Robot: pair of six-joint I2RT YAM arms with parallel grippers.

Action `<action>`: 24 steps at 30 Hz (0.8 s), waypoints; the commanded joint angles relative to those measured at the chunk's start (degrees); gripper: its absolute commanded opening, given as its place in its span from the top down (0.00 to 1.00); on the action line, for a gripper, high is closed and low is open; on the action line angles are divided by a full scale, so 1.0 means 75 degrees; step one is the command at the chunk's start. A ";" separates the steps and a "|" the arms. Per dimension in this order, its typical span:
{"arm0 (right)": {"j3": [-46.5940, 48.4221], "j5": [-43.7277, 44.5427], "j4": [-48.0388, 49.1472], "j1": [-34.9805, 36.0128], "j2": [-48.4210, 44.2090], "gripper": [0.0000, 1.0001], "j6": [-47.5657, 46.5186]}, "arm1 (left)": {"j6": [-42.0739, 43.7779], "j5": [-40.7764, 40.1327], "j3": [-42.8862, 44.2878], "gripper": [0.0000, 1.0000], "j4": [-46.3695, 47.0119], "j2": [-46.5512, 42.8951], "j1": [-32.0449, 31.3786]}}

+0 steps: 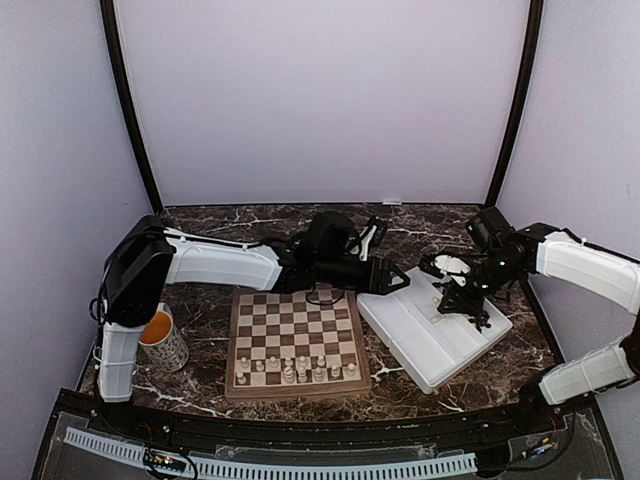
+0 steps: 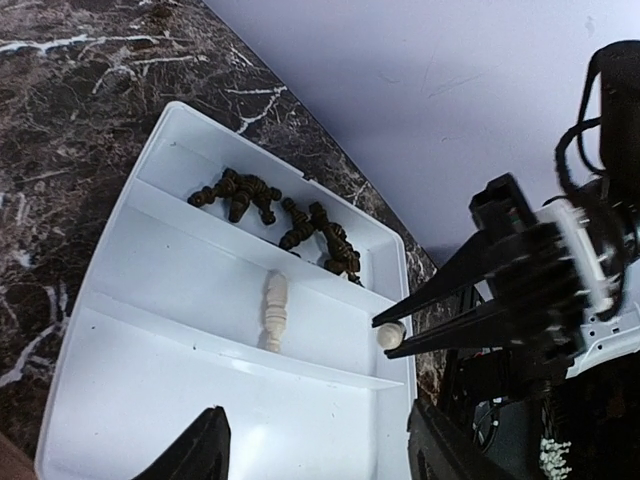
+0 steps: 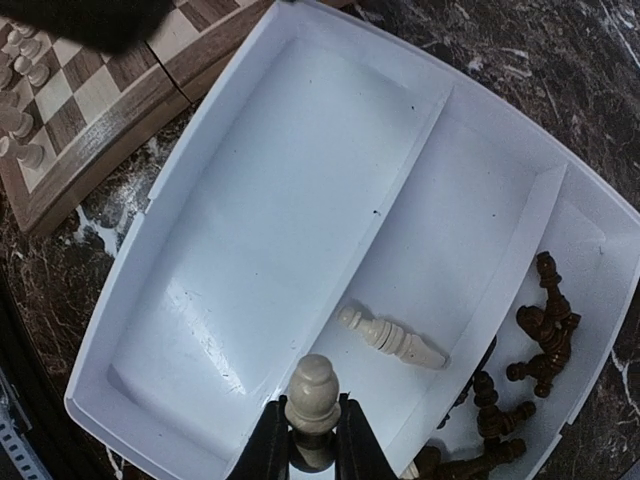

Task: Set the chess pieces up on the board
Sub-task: Pick up the chess pile from the storage box, then pick up the bishop from the chess pile.

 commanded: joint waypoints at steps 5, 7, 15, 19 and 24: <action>0.0712 -0.1240 0.0193 -0.0030 0.0050 0.88 -0.0265 | -0.0455 0.0643 0.1152 0.38 0.0192 0.0717 -0.0250; 0.0815 -0.1400 0.0142 0.0006 0.0118 0.87 -0.0262 | -0.0475 0.0753 0.1314 0.40 0.0194 0.0803 -0.0264; 0.1023 -0.1352 0.0192 0.0279 0.0125 0.87 -0.0123 | -0.0551 0.0963 0.1485 0.47 0.0225 0.0969 -0.0302; 0.1072 -0.1340 0.0157 0.0464 0.0087 0.87 -0.0096 | -0.0573 0.0984 0.1476 0.52 0.0210 0.0980 -0.0301; 0.1130 -0.1295 0.0147 0.0650 0.0059 0.87 0.0021 | -0.0597 0.1136 0.1394 0.69 0.0419 0.0975 -0.0301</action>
